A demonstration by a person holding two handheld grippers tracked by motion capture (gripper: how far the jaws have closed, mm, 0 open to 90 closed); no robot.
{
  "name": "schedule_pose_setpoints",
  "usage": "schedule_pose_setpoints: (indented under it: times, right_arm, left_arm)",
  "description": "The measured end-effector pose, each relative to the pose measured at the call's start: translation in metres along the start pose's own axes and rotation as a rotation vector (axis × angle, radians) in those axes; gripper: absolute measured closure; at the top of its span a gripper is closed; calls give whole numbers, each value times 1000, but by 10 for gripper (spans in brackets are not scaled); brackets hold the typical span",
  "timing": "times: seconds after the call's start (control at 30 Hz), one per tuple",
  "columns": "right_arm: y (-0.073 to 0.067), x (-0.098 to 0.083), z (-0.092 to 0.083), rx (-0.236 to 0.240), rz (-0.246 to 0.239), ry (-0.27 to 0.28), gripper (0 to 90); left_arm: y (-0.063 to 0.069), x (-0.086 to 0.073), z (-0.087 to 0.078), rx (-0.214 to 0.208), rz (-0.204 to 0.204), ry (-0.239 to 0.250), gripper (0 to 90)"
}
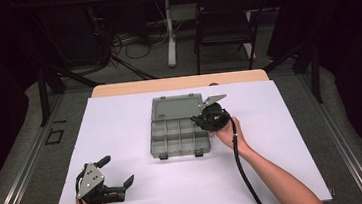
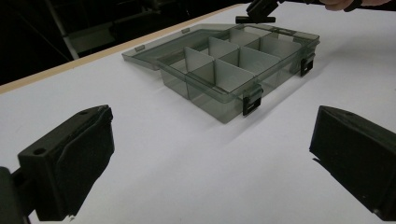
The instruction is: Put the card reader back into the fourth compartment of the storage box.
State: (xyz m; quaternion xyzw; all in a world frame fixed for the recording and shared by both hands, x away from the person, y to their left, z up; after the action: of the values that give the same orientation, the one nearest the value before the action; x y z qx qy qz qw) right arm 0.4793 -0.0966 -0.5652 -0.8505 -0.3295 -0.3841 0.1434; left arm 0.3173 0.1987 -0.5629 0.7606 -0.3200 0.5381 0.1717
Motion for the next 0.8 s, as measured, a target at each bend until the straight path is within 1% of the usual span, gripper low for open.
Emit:
schedule_pose_setpoints:
  times: [0.03, 0.37, 0.5, 0.57, 0.67, 0.77, 0.8]
  right_arm:
    - [0, -1, 0, -1, 4, -7, 736]
    - [2, -3, 5, -12, 48, -8, 734]
    - [2, -4, 6, 2, 70, -9, 728]
    - [3, -4, 6, 4, 77, -2, 671]
    - [3, -3, 5, 4, 81, 2, 611]
    - [4, -3, 3, 6, 84, -1, 496]
    - [4, -3, 2, 7, 85, -1, 484]
  left_arm:
    - [0, 0, 0, 0, 0, 0, 0]
    - [0, 0, 0, -2, 1, 2, 0]
    - [0, 0, 0, -1, 1, 1, 0]
    - [0, 0, 0, 0, 1, 1, 0]
    - [0, 0, 0, 1, 0, 2, 0]
    - [0, 0, 0, 0, 0, 3, 0]
    - [0, 0, -1, 1, 0, 2, 0]
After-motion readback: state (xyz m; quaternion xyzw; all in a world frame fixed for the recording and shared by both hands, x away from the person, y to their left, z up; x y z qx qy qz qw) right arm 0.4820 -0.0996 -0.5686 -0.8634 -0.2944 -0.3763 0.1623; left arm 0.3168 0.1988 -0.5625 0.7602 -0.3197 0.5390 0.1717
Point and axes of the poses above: each handheld gripper's, and its own axes: z roughly forward along the jaws, x roughly out of its top, y roughly to its right, the point moved 8 cm from there along z, roughly forward along the jaws
